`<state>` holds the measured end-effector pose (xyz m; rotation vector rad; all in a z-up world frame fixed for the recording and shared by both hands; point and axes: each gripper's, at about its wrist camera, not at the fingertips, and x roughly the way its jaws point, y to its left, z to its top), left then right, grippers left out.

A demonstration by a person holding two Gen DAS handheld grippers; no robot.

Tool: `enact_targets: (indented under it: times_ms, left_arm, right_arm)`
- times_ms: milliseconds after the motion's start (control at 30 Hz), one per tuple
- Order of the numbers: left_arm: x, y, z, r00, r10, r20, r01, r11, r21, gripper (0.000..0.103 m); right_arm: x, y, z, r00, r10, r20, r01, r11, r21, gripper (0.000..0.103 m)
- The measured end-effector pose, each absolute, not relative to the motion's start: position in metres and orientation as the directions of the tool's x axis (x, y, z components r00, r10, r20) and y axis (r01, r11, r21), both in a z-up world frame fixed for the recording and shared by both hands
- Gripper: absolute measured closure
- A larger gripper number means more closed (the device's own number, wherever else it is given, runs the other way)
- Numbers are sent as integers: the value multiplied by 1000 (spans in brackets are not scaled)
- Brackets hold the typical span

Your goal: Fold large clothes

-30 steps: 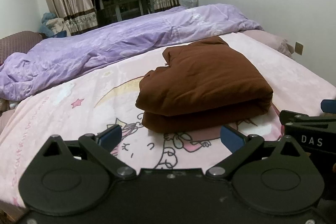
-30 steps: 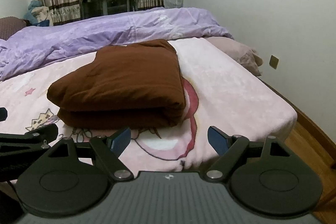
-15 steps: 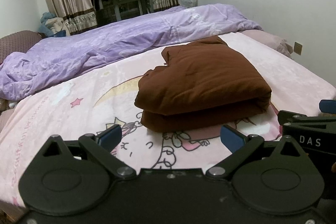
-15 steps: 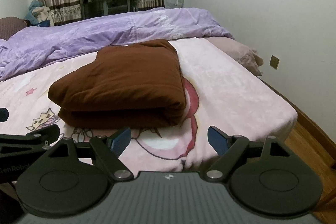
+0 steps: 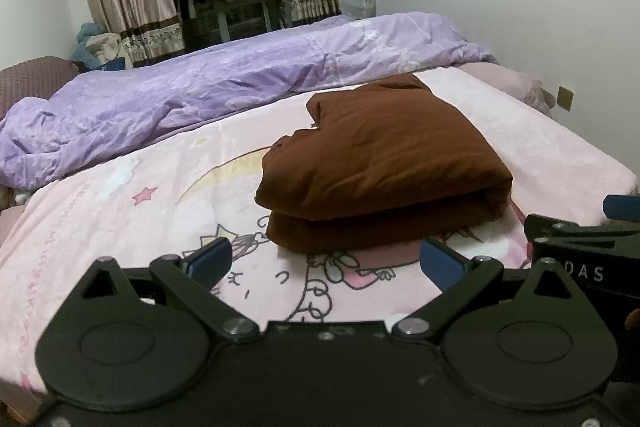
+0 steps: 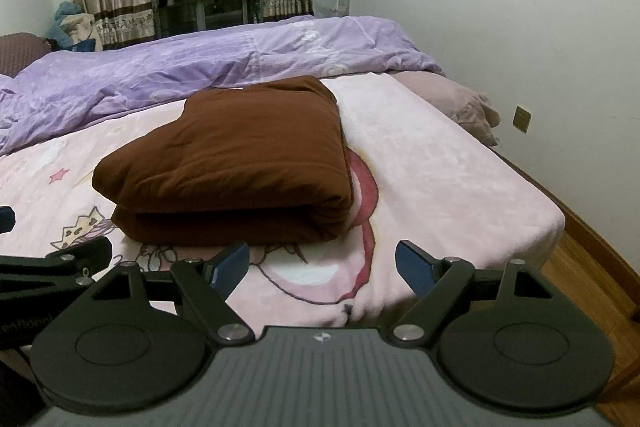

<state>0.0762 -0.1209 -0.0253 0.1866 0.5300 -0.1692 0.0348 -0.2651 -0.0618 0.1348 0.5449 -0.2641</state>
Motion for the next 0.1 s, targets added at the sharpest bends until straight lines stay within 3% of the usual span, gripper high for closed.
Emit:
enact_targets:
  times_ms: [100]
  left_arm:
    - [73, -119, -25, 862, -125, -492, 209, 971, 119, 0]
  right_arm:
    - [34, -265, -62, 822, -212, -528, 284, 957, 56, 6]
